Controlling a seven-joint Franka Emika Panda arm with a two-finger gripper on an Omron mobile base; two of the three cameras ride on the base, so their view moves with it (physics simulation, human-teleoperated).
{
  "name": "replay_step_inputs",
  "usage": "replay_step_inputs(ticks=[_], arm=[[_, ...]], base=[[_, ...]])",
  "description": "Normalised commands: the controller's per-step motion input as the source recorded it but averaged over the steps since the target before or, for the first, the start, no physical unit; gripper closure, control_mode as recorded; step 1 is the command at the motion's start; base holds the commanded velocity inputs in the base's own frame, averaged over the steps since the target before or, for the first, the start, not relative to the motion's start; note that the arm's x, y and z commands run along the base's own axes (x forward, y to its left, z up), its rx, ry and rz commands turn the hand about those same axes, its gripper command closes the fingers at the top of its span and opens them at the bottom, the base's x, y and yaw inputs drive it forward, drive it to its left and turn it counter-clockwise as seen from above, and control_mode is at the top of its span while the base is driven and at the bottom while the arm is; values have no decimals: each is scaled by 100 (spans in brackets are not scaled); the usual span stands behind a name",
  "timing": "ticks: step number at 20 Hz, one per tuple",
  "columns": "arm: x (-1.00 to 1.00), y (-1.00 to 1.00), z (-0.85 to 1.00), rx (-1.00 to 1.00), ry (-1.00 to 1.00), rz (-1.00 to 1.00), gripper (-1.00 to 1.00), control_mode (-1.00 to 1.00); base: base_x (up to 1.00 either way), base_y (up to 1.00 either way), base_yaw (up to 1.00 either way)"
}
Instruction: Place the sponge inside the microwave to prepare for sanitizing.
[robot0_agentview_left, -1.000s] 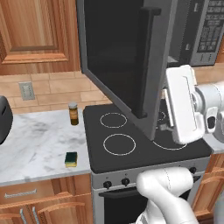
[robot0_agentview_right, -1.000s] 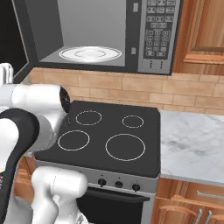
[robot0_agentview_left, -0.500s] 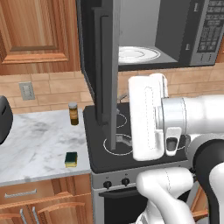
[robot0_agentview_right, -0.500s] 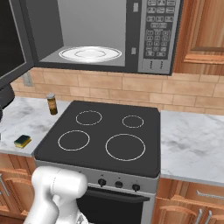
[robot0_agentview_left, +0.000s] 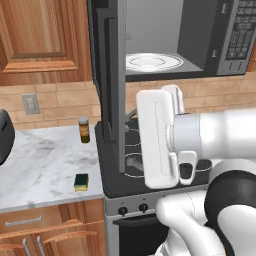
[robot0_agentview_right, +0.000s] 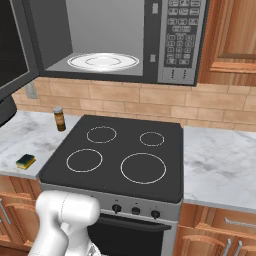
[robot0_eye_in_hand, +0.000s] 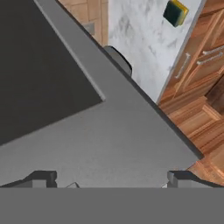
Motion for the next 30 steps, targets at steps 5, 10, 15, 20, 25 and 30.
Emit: replay_step_inputs(ticks=[5, 10, 15, 20, 25, 30], arm=[[0, -36, 0, -3, 0, -8, -100, -100], [11, -73, 0, -1, 2, -12, -100, -100], [50, -92, -17, -7, 0, -3, -100, -100], [84, -72, -29, -25, 3, 0, -100, -100], [100, -48, -60, -35, 0, 1, -100, -100], [100, -6, -83, -37, -1, 14, -100, -100]], base=[[0, 0, 0], [0, 0, 0], [0, 0, 0], [0, 0, 0], [0, 0, 0], [0, 0, 0]])
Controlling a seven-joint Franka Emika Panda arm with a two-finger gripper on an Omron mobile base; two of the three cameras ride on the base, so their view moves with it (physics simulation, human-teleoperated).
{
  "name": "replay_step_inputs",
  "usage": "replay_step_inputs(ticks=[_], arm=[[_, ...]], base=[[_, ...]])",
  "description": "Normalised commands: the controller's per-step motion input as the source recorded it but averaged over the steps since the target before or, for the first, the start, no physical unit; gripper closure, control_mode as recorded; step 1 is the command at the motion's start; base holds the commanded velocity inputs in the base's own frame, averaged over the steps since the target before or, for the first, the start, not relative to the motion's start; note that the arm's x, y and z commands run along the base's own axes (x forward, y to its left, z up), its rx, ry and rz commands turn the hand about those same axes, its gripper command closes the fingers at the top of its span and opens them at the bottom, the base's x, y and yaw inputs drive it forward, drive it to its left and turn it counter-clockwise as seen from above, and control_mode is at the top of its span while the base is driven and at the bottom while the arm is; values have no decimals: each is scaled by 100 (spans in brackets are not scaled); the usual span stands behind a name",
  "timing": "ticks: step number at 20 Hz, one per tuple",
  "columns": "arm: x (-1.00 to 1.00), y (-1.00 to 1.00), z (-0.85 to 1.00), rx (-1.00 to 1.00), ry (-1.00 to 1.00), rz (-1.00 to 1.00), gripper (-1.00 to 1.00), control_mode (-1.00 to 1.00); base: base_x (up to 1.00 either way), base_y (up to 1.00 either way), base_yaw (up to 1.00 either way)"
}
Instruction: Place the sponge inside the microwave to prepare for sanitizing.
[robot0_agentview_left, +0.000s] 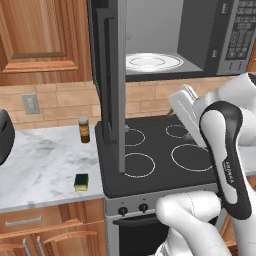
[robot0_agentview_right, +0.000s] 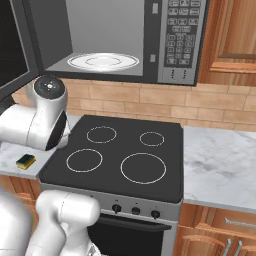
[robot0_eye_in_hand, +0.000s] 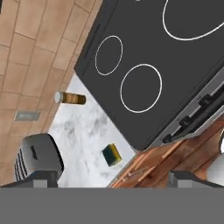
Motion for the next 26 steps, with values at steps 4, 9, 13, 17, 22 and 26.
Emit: replay_step_inputs(ticks=[4, 9, 13, 17, 22, 26], arm=[[93, 7, -97, -33, -8, 21, -100, -100], [67, 26, -64, -10, -1, 33, -100, -100], [24, 75, -24, 0, 8, 38, -100, -100], [32, 73, -36, -13, 3, 36, -100, -100], [22, 62, -35, -34, 14, 19, -100, -100], [12, 61, -36, -25, 15, 10, -100, -100]], base=[[0, 0, 0], [0, 0, 0], [0, 0, 0], [0, 0, 0], [0, 0, 0], [0, 0, 0]])
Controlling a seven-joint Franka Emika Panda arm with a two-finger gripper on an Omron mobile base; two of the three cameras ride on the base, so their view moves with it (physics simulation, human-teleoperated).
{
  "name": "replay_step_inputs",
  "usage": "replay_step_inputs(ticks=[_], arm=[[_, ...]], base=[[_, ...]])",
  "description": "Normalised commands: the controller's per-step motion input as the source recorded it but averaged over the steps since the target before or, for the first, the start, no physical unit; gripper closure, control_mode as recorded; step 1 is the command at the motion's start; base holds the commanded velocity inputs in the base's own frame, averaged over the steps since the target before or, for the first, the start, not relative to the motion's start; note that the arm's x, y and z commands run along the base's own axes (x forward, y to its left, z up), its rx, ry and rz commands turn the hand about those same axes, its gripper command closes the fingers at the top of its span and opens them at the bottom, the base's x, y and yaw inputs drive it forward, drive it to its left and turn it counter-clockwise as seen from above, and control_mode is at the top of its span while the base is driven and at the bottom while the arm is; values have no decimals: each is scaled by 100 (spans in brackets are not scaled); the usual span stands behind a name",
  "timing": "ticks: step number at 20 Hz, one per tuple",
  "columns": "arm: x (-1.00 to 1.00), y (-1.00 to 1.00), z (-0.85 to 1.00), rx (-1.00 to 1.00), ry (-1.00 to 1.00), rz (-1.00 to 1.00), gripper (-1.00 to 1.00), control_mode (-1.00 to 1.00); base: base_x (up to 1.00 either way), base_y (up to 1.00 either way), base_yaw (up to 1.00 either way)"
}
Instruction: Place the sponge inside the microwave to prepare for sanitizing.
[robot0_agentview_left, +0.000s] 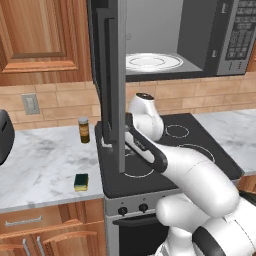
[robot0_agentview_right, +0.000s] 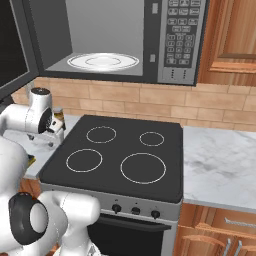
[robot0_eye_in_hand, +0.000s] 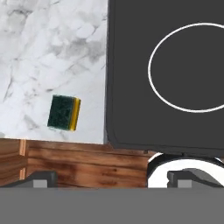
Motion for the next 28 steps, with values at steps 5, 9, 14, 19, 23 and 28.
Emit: replay_step_inputs(ticks=[5, 9, 14, 19, 23, 28], arm=[[0, 33, -41, 4, 0, 1, -100, -100], [0, 24, -40, 2, 0, 1, -100, -100], [0, 21, -41, 0, 0, 0, -100, -100], [1, 34, -33, 0, 0, 1, -100, -100], [10, 23, -34, 0, -2, 0, -100, -100], [10, 20, -29, 0, 0, 0, -100, -100]], base=[[0, 0, 0], [0, 0, 0], [0, 0, 0], [0, 0, 0], [0, 0, 0], [0, 0, 0]])
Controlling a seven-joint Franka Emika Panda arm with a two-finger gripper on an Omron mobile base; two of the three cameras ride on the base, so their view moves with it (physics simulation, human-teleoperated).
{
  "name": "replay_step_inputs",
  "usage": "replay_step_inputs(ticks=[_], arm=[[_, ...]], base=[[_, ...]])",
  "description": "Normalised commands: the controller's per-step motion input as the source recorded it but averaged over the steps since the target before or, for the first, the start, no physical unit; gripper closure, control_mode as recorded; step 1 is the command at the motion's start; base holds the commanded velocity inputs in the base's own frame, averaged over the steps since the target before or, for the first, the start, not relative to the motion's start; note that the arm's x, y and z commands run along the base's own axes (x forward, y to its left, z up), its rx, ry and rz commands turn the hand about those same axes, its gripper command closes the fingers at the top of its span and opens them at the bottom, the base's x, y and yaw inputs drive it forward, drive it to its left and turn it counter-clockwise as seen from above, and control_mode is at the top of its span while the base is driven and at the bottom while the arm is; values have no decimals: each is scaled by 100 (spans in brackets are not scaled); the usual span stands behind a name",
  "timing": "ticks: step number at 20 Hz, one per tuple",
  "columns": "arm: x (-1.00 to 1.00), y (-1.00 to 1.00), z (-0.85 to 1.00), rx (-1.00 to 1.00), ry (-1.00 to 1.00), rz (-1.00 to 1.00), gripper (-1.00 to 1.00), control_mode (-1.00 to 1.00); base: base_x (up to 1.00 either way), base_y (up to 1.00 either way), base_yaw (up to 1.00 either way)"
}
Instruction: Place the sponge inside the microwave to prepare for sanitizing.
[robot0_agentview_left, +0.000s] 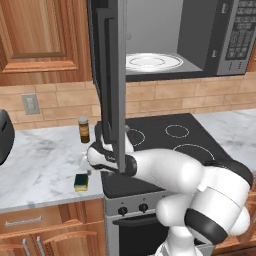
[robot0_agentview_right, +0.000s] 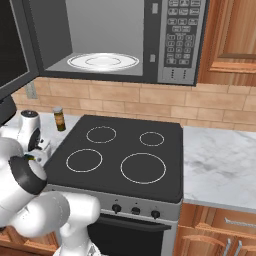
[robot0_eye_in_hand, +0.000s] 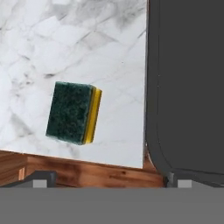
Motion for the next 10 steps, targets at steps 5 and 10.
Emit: replay_step_inputs(ticks=[5, 10], arm=[[15, 27, -14, 0, 0, 0, -100, -100], [14, 29, 0, 0, 0, 0, -100, -100]], base=[[0, 0, 0], [0, 0, 0]])
